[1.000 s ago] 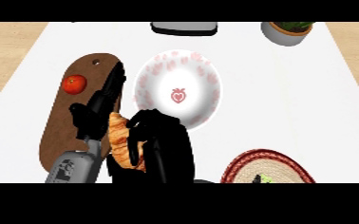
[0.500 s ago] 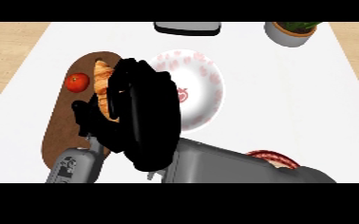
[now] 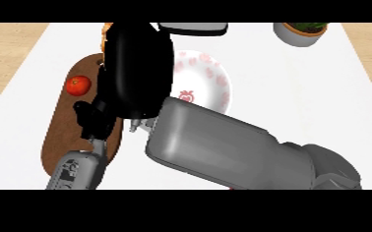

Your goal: Pick the croissant from the placemat and place it in the bowl

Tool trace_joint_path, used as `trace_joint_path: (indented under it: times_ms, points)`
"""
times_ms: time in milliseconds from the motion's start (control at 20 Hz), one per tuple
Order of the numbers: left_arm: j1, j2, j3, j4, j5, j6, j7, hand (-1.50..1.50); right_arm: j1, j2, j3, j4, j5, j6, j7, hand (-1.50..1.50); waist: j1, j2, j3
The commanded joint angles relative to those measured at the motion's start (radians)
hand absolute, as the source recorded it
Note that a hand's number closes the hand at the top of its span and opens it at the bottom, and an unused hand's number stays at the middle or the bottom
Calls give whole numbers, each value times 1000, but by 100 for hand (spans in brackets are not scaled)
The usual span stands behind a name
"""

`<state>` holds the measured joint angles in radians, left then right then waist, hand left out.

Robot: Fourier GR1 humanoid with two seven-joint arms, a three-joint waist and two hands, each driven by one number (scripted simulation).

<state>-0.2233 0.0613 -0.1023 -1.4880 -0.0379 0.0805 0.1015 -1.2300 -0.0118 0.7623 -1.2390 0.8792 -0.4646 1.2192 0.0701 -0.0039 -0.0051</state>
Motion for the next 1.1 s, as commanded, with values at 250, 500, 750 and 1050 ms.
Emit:
trace_joint_path:
  times_ms: [250, 500, 750, 1050]
  points:
    - [41, 0, 9, -3, 5, -1, -28, 0, -38, 11, 36, 233, -26, 33, 164, 150, -28, 6, 3]
    - [48, 25, 23, -40, 9, -11, 2, 0, 19, 11, 7, 316, -35, -22, 92, 150, -38, 5, 4]
    - [89, 5, 0, -70, 0, -2, -2, 0, 79, 11, 16, 404, -29, -93, 52, 150, -33, 7, 4]
    - [116, 14, 1, -92, 6, -18, -19, 0, 251, 11, -72, 410, -166, -183, -108, 150, -34, 8, 6]
